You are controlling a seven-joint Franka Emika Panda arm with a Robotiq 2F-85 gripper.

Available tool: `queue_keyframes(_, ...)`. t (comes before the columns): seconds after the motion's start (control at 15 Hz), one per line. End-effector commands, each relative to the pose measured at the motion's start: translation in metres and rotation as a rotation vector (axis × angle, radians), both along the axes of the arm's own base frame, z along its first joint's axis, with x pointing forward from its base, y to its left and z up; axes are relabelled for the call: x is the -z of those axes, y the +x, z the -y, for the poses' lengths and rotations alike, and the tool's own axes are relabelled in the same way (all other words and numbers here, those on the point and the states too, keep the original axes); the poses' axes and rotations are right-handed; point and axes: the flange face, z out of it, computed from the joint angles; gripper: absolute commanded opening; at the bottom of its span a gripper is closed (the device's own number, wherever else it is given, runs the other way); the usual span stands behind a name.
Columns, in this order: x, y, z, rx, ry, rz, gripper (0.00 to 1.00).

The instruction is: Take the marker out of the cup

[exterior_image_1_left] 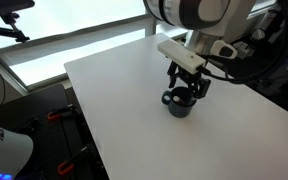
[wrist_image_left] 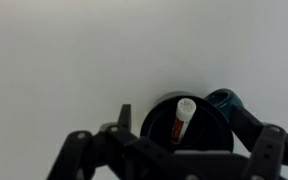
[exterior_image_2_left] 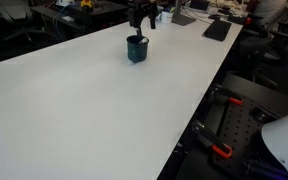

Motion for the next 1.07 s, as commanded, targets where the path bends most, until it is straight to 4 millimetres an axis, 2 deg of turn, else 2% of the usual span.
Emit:
queue_keyframes(0.0, 0.002, 0.005, 0.004, 0.018, 0.022, -0.027, 1.0)
queue_keyframes(0.33, 0.008, 0.006, 0.007, 0.026, 0.027, -0.042, 1.0)
queue_keyframes(0.4, 0.009, 0.006, 0.008, 0.027, 0.028, -0.043, 0.94)
queue_keyframes(0.47, 0.01, 0.006, 0.008, 0.027, 0.03, -0.042, 0.78)
queue_keyframes(0.53, 0.011, 0.006, 0.009, 0.03, 0.034, -0.044, 0.71)
queue_keyframes(0.6, 0.011, 0.007, 0.009, 0.034, 0.037, -0.045, 0.69)
queue_keyframes(0.73, 0.013, 0.007, 0.011, 0.045, 0.043, -0.05, 0.55)
queue_keyframes(0.8, 0.013, 0.006, 0.011, 0.049, 0.046, -0.05, 0.61)
queue_keyframes(0.87, 0.013, 0.006, 0.012, 0.054, 0.049, -0.052, 0.62)
queue_keyframes(0.93, 0.013, 0.006, 0.013, 0.056, 0.05, -0.051, 0.74)
queue_keyframes(1.0, 0.014, 0.006, 0.014, 0.058, 0.053, -0.051, 0.8)
